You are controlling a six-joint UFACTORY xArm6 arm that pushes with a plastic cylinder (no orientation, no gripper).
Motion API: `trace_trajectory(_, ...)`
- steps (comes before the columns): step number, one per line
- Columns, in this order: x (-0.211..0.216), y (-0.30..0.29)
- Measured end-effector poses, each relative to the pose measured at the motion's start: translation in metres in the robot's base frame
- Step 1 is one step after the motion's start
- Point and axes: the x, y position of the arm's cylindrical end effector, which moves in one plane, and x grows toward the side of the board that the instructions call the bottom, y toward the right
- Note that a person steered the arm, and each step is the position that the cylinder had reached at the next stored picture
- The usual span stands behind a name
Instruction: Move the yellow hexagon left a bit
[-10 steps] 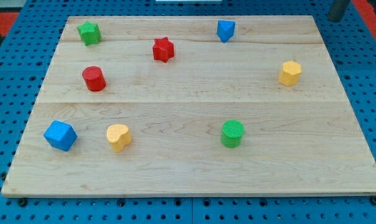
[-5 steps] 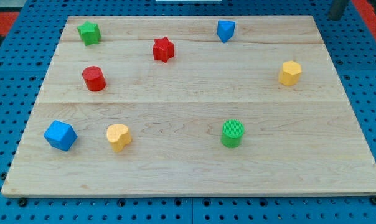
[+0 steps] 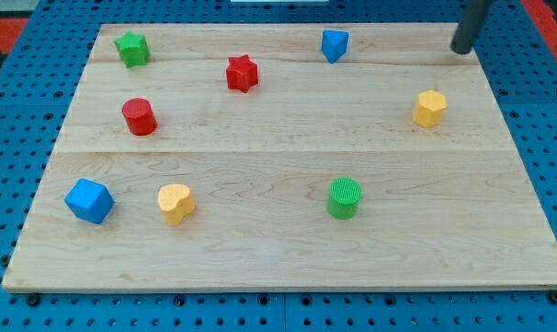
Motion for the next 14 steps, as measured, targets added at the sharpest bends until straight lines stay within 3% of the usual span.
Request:
trace_trajectory(1,0.000,-0.005)
trace_trajectory(3,0.051,-0.029)
trace_trajectory(6,0.051,-0.065)
trace_trajectory(7,0.051,-0.062)
trace_trajectory(8,0.051,-0.017)
trace_trajectory(9,0.053,-0.017)
trace_trajectory(10,0.096,-0.017)
trace_trajectory(14,0.130,-0.025)
